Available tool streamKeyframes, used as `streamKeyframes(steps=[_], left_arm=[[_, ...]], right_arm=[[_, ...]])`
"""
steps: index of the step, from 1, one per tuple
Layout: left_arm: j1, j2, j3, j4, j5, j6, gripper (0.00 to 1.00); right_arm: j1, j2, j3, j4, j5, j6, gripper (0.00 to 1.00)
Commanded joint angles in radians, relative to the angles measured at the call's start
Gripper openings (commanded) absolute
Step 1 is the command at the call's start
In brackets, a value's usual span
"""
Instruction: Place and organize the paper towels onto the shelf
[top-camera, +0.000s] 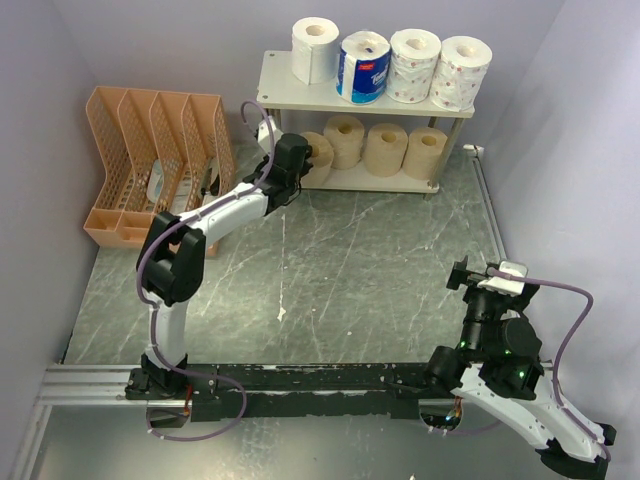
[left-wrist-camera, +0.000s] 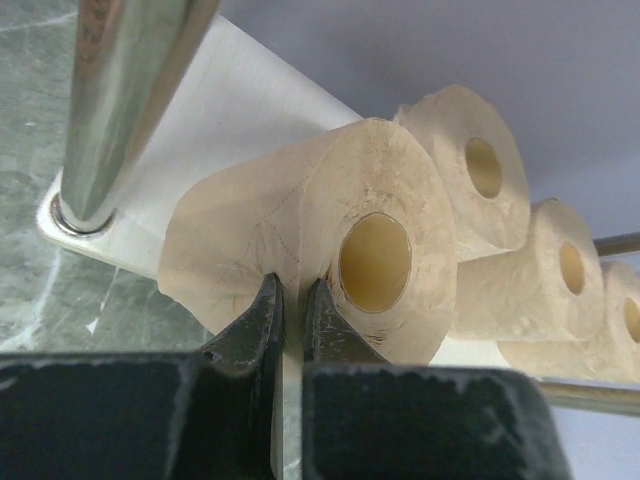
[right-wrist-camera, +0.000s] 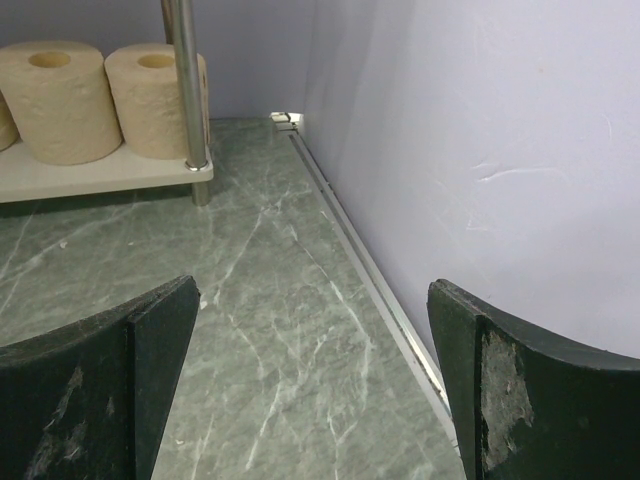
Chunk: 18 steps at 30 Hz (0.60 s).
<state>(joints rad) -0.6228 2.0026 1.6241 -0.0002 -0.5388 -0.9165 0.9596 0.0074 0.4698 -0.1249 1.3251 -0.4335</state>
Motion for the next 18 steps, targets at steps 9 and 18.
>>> streamKeyframes(steps=[9, 18], left_arm=[[0.004, -0.003, -0.013, 0.196, -0.133, 0.145, 0.32], [0.004, -0.015, -0.009, 0.19, -0.114, 0.204, 1.0]], right_arm=[[0.004, -0.009, -0.015, 0.023, -0.014, -0.003, 1.0], [0.004, -0.009, -0.011, 0.014, -0.024, 0.006, 1.0]])
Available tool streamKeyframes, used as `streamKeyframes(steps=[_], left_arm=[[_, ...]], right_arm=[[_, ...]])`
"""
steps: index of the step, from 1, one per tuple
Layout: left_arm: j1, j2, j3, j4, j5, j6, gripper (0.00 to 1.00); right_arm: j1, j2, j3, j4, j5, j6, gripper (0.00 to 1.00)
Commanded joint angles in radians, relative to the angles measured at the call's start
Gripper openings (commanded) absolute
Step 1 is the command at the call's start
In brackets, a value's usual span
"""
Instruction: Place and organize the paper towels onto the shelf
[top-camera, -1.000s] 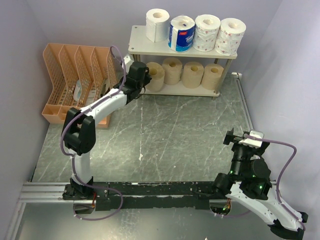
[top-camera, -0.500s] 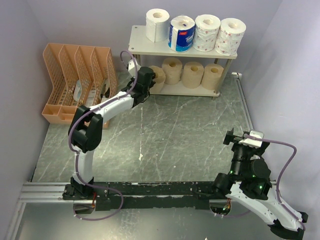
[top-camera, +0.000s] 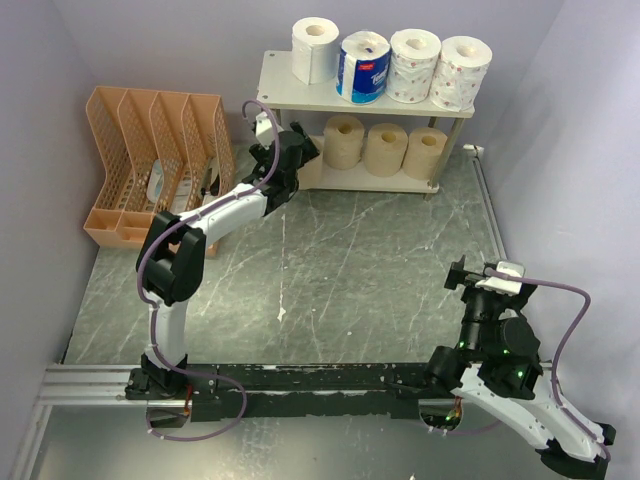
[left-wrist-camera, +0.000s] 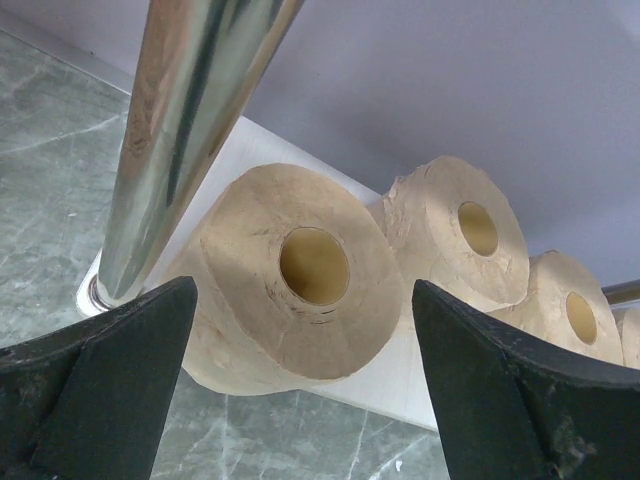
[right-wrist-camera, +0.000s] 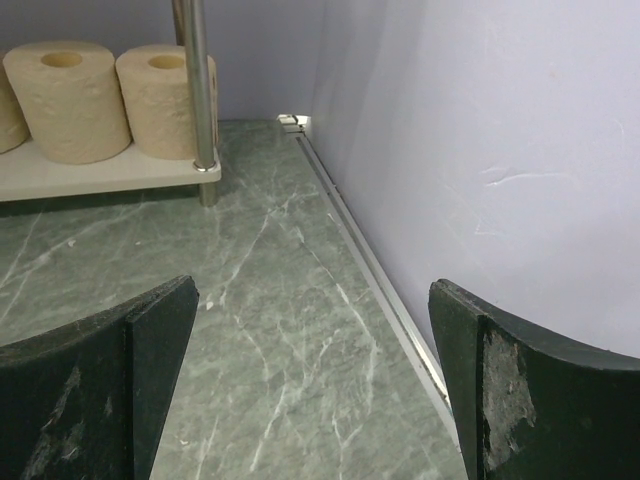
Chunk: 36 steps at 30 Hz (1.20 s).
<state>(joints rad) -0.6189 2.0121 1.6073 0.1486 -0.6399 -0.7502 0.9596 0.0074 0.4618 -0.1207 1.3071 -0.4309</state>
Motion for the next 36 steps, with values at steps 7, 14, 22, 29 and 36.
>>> streamKeyframes(steps=[7, 14, 22, 29, 36], left_arm=[[-0.031, -0.194, -0.103, -0.044, 0.051, 0.082, 1.0], [-0.113, -0.45, -0.262, -0.16, 0.191, 0.266, 1.0], [-0.037, -0.746, -0.335, -0.324, 0.586, 0.706, 1.0], [0.046, -0.942, -0.262, -0.582, 0.598, 0.761, 1.0], [0.109, -1.132, -0.298, -0.707, 0.55, 0.78, 1.0]], right_arm=[[0.005, -0.008, 0.004, 0.001, -0.005, 0.02, 1.0], [0.005, -0.008, 0.026, -0.021, -0.033, 0.063, 1.0], [0.004, -0.008, 0.024, -0.047, -0.05, 0.084, 1.0], [0.005, -0.008, 0.017, -0.051, -0.066, 0.088, 1.0], [0.005, -0.007, 0.012, -0.052, -0.082, 0.09, 1.0]])
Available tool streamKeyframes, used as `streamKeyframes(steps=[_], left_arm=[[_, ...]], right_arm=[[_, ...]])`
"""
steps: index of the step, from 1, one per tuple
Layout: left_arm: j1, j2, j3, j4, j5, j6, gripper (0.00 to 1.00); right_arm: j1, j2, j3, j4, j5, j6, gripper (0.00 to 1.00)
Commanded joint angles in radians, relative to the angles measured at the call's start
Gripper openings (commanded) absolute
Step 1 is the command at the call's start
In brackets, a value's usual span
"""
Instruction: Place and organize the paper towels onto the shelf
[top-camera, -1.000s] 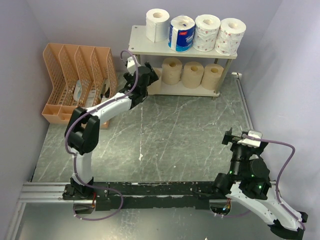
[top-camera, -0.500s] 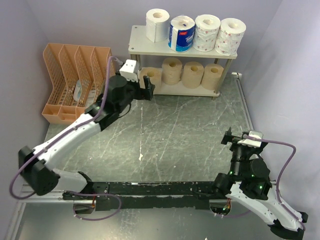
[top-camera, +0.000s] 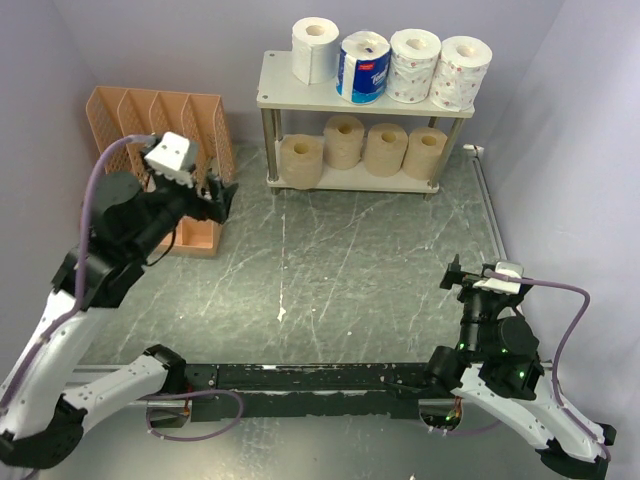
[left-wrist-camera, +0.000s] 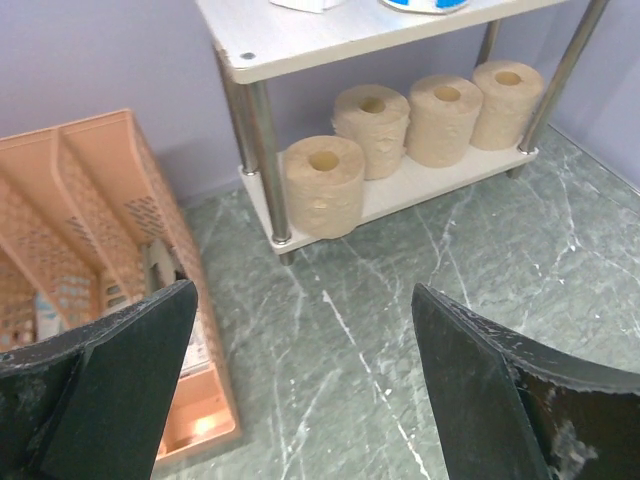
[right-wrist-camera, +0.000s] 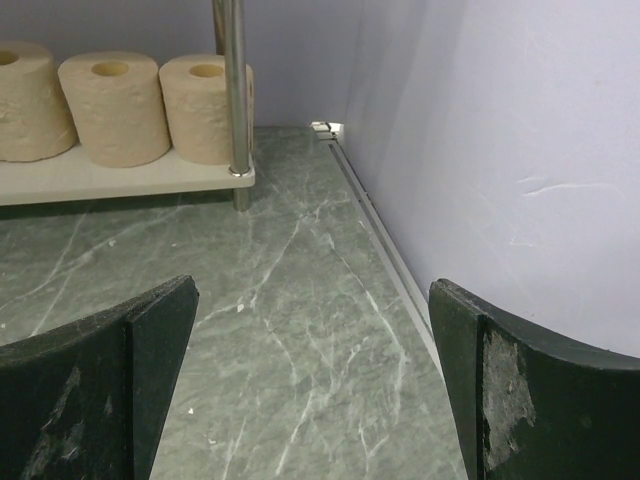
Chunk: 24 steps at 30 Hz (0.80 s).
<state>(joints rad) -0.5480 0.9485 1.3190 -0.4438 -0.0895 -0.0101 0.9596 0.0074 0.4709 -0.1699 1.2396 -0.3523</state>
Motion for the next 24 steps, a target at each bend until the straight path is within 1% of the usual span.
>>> streamKeyframes(steps=[1, 2, 5, 7, 9, 11, 13, 15, 16, 17, 19, 20, 21, 22, 23, 24], left_arm=[[0.051, -0.087, -0.023, -0.132, 0.009, 0.044, 0.97], [0.07, -0.108, -0.042, -0.148, 0.022, 0.047, 0.95], [0.151, -0.167, -0.119, -0.22, 0.062, 0.001, 0.95], [0.197, -0.216, -0.174, -0.239, 0.103, -0.011, 0.89], [0.233, -0.249, -0.201, -0.248, 0.105, -0.03, 0.9], [0.273, -0.268, -0.217, -0.251, 0.106, -0.049, 0.94], [0.32, -0.298, -0.243, -0.245, 0.131, -0.06, 0.97], [0.375, -0.327, -0.3, -0.23, 0.163, -0.092, 0.97], [0.405, -0.337, -0.327, -0.228, 0.179, -0.11, 0.98], [0.432, -0.344, -0.348, -0.221, 0.197, -0.131, 0.98], [0.487, -0.34, -0.347, -0.235, 0.224, -0.159, 0.99], [0.514, -0.339, -0.355, -0.222, 0.249, -0.165, 0.99], [0.537, -0.335, -0.361, -0.215, 0.272, -0.174, 0.99], [0.559, -0.329, -0.365, -0.206, 0.29, -0.18, 0.98], [0.573, -0.319, -0.366, -0.204, 0.308, -0.181, 0.98], [0.612, -0.309, -0.366, -0.205, 0.324, -0.18, 0.98]], right_arm=[[0.003, -0.007, 0.002, -0.002, -0.015, 0.009, 1.0], [0.005, -0.007, 0.0, 0.001, -0.018, 0.007, 1.0], [0.005, -0.007, -0.007, 0.013, -0.02, -0.007, 1.0], [0.004, -0.007, -0.007, 0.011, -0.023, -0.003, 1.0], [0.004, -0.007, -0.001, -0.006, -0.036, 0.01, 1.0], [0.004, -0.008, 0.001, -0.011, -0.04, 0.009, 1.0], [0.004, -0.007, -0.009, 0.017, -0.034, -0.015, 1.0], [0.004, 0.017, -0.011, 0.009, -0.03, -0.015, 1.0], [0.004, 0.047, -0.014, 0.019, -0.002, -0.017, 1.0], [0.003, 0.083, -0.022, 0.07, 0.061, -0.033, 1.0], [0.001, 0.186, -0.049, 0.219, 0.199, -0.113, 1.0], [0.0, 0.218, -0.06, 0.277, 0.238, -0.16, 1.0], [-0.001, 0.239, -0.06, 0.298, 0.253, -0.182, 1.0], [0.0, 0.237, -0.044, 0.238, 0.244, -0.141, 1.0], [0.002, 0.221, -0.017, 0.127, 0.203, -0.064, 1.0], [0.005, 0.185, -0.001, 0.051, 0.168, -0.011, 1.0]])
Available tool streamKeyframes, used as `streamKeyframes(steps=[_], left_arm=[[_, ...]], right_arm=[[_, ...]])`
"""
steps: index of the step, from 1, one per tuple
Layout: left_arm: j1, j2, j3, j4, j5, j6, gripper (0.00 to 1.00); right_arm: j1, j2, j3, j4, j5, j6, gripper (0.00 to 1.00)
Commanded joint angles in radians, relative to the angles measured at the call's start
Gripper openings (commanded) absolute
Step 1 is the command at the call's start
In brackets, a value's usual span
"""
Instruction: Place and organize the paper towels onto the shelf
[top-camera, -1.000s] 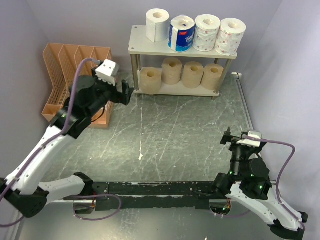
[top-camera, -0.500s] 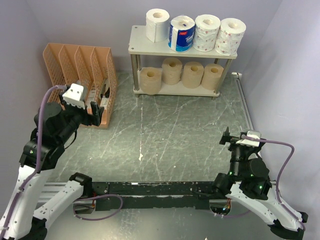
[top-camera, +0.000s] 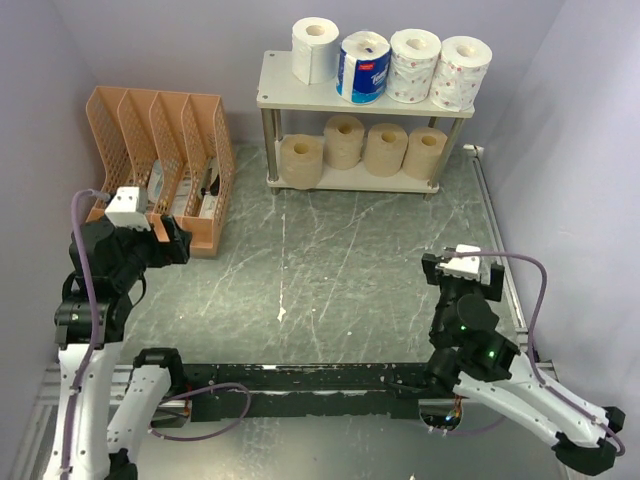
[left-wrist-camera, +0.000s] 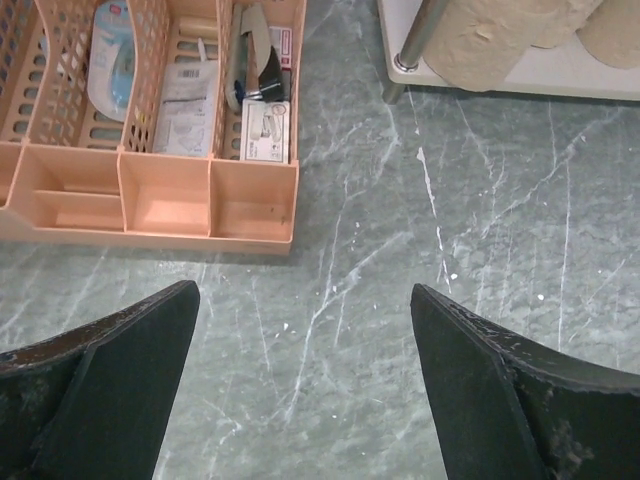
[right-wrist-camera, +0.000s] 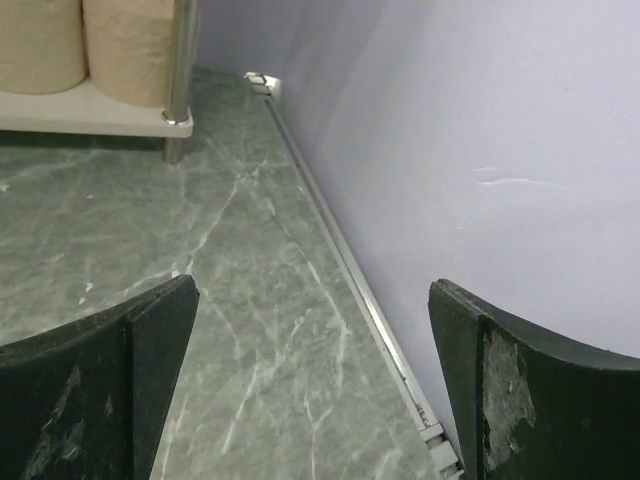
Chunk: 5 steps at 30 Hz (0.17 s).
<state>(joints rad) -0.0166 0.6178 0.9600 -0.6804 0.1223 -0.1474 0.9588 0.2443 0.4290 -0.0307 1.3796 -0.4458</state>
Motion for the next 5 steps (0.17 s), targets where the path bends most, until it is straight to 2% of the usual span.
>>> streamKeyframes(steps=[1, 3, 5], left_arm=[[0.103, 0.032, -0.007, 0.032, 0.124, -0.044, 0.98], [0.147, 0.044, -0.005, 0.032, 0.155, -0.044, 0.98], [0.194, 0.043, -0.002, 0.024, 0.193, -0.037, 0.99]], right_arm=[[0.006, -0.104, 0.026, -0.059, 0.033, 0.059, 1.0], [-0.013, -0.239, -0.046, 0.091, 0.053, -0.067, 0.99], [-0.091, -0.245, -0.035, 0.0, -0.029, -0.007, 1.0]])
